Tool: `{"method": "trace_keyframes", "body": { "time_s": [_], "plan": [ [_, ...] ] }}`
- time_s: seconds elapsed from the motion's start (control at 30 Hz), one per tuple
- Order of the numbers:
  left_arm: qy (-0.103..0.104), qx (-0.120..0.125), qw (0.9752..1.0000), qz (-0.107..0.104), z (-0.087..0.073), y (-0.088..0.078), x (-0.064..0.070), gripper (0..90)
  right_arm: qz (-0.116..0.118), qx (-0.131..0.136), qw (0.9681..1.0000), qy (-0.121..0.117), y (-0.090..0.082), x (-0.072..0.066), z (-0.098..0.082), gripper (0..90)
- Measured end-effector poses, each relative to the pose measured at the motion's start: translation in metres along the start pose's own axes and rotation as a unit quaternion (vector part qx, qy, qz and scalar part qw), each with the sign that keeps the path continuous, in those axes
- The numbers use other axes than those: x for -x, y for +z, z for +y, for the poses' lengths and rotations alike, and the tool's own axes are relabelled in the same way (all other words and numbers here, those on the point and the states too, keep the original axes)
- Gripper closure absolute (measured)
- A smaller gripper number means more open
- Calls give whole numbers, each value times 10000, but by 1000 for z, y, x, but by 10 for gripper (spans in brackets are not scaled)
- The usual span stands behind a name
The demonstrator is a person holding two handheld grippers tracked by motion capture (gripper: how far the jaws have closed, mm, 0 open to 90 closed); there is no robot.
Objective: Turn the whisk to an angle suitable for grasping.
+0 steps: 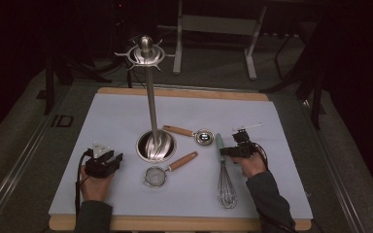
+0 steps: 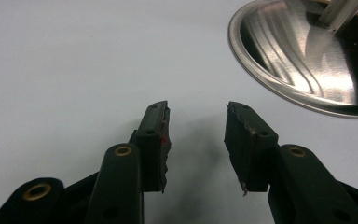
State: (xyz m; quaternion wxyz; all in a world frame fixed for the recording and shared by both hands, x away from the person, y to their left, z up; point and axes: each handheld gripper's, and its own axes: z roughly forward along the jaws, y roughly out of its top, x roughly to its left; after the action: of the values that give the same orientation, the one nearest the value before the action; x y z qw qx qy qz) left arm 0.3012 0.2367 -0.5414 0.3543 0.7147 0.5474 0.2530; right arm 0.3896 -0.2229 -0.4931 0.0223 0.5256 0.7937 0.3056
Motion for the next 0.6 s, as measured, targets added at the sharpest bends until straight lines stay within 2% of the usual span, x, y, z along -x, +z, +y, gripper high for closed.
{"method": "trace_keyframes", "body": {
  "time_s": [0.2, 0.3, 0.53, 0.6],
  "plan": [
    [-3, 6, 10000, 0, 0, 0, 0, 598, 273, -71, 9996, 17, 4, -5, -1, 704],
    [0, 4, 10000, -1, 0, 0, 0, 597, 352, -124, 9993, 100, 8, -6, 1, 674],
    [6, 0, 10000, 19, 0, 0, 1, 596, 167, -131, 9991, 367, 15, -9, 1, 595],
    [6, -1, 10000, 18, 0, 1, 1, 596, 7, -199, 9992, 353, 19, -12, 0, 561]
  ]
}}
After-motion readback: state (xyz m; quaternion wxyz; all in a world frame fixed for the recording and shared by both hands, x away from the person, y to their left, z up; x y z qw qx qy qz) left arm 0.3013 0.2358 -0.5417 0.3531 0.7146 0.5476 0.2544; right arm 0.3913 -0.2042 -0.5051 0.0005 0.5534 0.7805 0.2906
